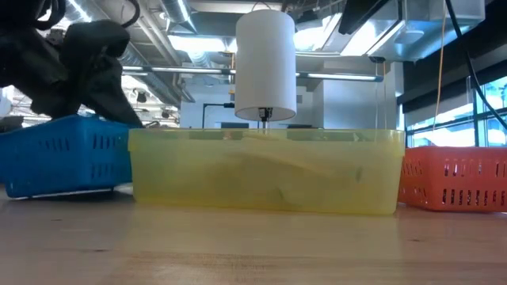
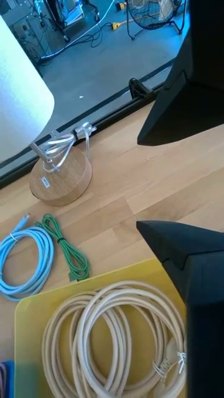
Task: Pick & Place USB Port
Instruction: Put the pink charger cable into the blue bin, then put the white charger cable into the yellow bin
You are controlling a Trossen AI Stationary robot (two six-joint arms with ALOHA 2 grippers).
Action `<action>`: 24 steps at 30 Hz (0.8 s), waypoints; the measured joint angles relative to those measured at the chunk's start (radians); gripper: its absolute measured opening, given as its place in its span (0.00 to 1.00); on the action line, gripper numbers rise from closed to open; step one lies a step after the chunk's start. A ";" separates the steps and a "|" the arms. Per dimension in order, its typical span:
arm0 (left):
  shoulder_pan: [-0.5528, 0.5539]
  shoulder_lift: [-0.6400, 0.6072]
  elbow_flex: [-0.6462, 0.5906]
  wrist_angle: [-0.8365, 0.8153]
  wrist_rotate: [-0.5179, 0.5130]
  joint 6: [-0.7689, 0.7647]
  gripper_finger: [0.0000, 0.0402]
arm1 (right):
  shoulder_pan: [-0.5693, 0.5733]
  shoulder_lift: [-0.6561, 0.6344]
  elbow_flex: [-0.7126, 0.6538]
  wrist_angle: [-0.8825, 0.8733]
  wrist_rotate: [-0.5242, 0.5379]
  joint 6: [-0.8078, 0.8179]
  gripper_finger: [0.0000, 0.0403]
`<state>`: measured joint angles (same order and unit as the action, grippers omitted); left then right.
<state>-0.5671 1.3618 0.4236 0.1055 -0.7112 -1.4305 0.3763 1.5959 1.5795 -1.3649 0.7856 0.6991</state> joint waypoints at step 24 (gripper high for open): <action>-0.111 -0.546 0.049 -0.295 0.302 0.256 0.50 | 0.000 0.000 0.000 -0.007 -0.030 0.001 0.52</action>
<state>-0.6778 0.8153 0.4728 -0.1900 -0.4088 -1.1745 0.3763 1.5959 1.5795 -1.3724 0.7559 0.6999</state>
